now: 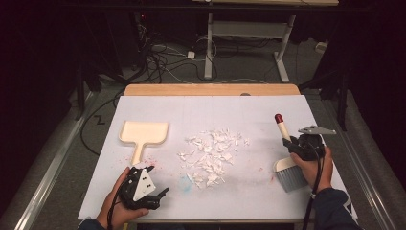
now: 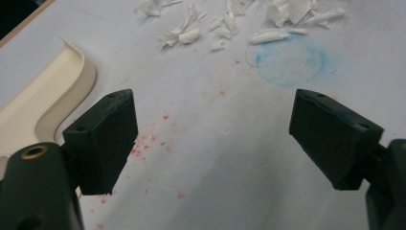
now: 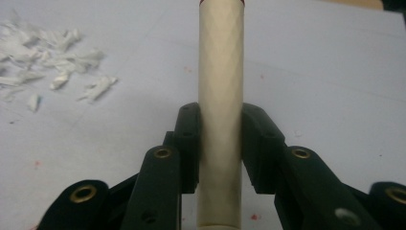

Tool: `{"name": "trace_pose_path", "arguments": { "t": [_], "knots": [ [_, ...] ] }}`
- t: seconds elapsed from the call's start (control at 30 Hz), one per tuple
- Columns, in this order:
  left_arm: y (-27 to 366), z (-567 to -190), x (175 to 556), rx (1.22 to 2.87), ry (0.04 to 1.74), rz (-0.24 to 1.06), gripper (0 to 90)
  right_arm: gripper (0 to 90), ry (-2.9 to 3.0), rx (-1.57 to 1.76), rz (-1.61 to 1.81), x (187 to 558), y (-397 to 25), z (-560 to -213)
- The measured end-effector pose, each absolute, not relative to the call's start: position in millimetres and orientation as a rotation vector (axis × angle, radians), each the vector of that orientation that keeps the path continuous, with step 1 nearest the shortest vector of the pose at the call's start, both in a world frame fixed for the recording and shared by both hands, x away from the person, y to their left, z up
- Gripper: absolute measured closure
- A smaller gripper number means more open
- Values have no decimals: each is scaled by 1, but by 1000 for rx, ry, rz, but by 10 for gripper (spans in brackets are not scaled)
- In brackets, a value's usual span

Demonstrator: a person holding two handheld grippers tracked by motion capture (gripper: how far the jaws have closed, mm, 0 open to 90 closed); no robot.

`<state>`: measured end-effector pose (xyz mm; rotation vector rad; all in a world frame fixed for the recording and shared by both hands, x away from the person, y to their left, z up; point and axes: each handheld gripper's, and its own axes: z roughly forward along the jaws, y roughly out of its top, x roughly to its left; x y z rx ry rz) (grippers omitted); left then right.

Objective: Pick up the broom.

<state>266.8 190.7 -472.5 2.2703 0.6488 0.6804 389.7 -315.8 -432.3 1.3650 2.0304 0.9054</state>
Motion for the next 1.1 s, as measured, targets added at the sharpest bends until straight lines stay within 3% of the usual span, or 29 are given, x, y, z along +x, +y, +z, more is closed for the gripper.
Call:
{"name": "trace_pose_path", "arguments": {
  "t": [0.3,0.57,1.1],
  "knots": [
    [185,-465,267,2196,676,642,162,717,1971,1244,1048,355,-317,-410],
    [153,-452,273,2119,637,519,162,718,1953,1197,1138,335,-309,-398],
    [18,-420,284,2008,529,216,191,717,1913,1013,1265,301,-261,-365]
  ]
}}
